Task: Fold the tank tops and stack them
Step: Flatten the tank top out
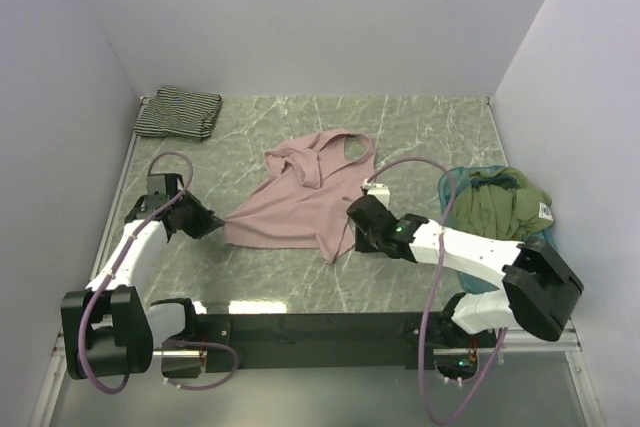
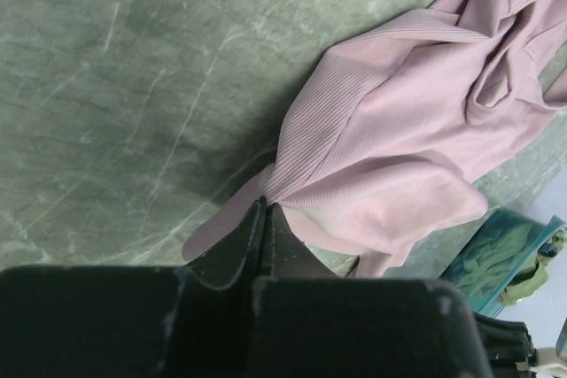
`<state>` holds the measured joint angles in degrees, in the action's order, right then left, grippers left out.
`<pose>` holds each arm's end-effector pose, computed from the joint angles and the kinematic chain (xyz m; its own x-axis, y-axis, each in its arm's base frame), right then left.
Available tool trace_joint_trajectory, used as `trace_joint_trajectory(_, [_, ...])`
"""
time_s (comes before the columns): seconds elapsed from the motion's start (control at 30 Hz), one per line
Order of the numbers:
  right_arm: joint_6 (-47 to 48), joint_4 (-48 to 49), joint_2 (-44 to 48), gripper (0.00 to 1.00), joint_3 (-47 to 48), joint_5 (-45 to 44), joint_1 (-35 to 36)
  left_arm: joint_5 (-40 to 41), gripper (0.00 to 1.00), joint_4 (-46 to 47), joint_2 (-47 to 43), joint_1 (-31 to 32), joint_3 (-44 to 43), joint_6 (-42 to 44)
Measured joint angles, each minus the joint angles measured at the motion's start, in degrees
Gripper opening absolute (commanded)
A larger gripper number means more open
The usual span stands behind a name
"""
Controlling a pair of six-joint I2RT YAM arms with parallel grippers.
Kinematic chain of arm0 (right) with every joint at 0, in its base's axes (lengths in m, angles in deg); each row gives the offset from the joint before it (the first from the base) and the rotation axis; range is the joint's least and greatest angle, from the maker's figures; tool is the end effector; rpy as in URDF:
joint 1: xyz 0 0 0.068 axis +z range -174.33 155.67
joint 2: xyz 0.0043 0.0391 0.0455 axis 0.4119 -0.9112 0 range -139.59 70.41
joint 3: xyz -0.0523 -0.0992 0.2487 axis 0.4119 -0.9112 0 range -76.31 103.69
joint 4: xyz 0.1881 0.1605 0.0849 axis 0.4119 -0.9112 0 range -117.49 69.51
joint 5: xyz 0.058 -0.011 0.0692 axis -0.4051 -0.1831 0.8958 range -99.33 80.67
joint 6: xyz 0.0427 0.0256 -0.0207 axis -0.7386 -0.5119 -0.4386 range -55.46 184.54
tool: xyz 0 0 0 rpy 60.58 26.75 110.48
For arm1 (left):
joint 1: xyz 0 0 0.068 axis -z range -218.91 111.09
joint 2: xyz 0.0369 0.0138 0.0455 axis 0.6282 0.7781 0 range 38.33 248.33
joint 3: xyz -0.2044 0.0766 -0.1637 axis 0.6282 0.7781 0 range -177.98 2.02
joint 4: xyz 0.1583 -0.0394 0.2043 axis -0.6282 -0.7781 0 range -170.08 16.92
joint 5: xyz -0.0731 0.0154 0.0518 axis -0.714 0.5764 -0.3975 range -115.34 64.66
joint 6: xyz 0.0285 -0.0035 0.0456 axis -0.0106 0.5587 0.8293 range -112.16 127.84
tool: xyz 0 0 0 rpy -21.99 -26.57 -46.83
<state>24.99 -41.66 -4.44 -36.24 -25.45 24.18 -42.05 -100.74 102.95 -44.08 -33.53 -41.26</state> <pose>0.1712 0.1784 0.1882 -0.8159 0.0010 -0.5782 -0.1258 0.9757 0.1793 0.2095 0.0086 0.1951 -0.5989 -0.7809 -0.1775 -0.5830 0.5771 -0.5719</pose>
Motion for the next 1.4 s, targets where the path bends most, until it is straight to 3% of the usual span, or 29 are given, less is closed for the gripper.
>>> trace_joint_trajectory(0.77, [9.8,7.8,-13.3,0.33,3.9,1.2,4.1,-0.8,0.01,0.3,1.0,-0.1,-0.9,0.3])
trace_joint_trajectory(1.4, [8.2,8.0,-13.1,0.33,2.9,1.6,5.3,-1.4,0.01,0.4,1.8,-0.4,-0.9,0.4])
